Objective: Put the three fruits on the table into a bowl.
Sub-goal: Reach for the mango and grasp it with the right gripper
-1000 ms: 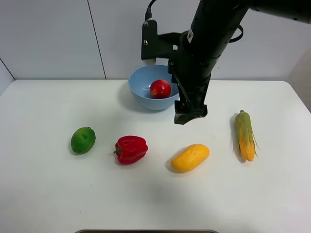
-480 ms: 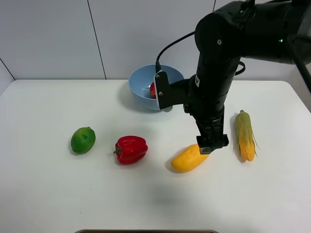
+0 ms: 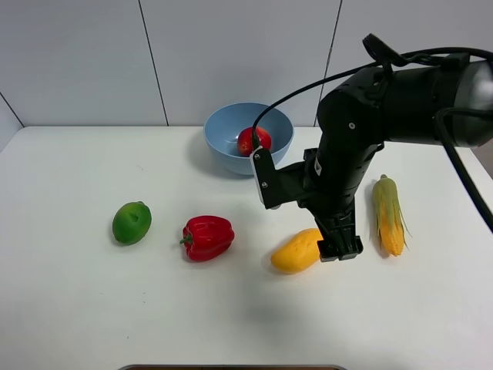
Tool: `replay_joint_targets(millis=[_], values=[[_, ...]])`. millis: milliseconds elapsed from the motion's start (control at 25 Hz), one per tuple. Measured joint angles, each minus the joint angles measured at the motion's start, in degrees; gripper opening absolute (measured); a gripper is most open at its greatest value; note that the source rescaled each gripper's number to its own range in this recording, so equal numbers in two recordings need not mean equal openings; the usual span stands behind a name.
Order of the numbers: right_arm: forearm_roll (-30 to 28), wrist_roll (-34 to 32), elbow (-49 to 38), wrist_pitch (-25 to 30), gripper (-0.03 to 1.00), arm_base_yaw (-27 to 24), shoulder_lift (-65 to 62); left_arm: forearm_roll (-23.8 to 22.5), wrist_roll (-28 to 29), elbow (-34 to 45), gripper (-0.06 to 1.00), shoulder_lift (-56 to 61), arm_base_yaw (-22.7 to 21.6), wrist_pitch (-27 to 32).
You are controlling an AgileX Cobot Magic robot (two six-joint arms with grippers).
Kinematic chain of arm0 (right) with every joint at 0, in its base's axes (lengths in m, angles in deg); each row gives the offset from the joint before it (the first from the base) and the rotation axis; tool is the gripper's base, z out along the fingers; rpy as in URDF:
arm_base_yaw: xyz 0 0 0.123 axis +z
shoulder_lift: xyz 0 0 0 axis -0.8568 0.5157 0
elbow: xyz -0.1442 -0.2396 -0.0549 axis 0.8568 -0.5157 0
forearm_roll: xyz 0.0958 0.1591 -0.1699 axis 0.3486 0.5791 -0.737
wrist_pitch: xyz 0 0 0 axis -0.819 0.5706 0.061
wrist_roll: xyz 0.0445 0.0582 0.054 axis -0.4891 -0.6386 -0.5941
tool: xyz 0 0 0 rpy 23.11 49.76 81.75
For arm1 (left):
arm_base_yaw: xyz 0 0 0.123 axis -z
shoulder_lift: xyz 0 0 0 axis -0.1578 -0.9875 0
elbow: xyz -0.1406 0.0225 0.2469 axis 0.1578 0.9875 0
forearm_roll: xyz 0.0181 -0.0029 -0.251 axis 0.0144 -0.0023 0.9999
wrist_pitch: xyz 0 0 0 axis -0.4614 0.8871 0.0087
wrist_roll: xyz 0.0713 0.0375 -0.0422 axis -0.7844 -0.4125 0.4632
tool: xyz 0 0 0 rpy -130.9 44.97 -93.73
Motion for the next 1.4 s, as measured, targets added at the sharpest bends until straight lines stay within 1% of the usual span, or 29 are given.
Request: replay_joint_targets(millis=[200, 360, 440, 720, 920, 1160, 1400], values=[[-1.22, 2.08, -3.18, -4.40, 0.90, -1.66, -0.04, 0.00, 0.00, 0.00, 1.00, 0.00, 0.00, 0.00], [-1.17, 2.30, -3.48, -6.52, 0.81, -2.31, -0.04, 0.00, 0.00, 0.00, 1.00, 0.00, 0.00, 0.00], [-0.47, 2.30, -3.48, -6.65, 0.79, -2.31, -0.04, 0.00, 0.00, 0.00, 1.00, 0.00, 0.00, 0.00], [2.53, 2.24, -3.48, -5.76, 0.78, -2.31, 2.98, 0.05, 0.00, 0.00, 1.00, 0.00, 0.00, 0.00], [3.12, 2.24, -3.48, -5.92, 0.78, -2.31, 6.53, 0.05, 0.00, 0.00, 1.00, 0.00, 0.00, 0.00], [3.05, 2.30, -3.48, -9.64, 0.79, -2.31, 8.08, 0.05, 0.00, 0.00, 1.00, 0.00, 0.00, 0.00], [2.01, 4.04, -3.48, -9.91, 0.79, -2.31, 9.65, 0.05, 0.00, 0.00, 1.00, 0.00, 0.00, 0.00]])
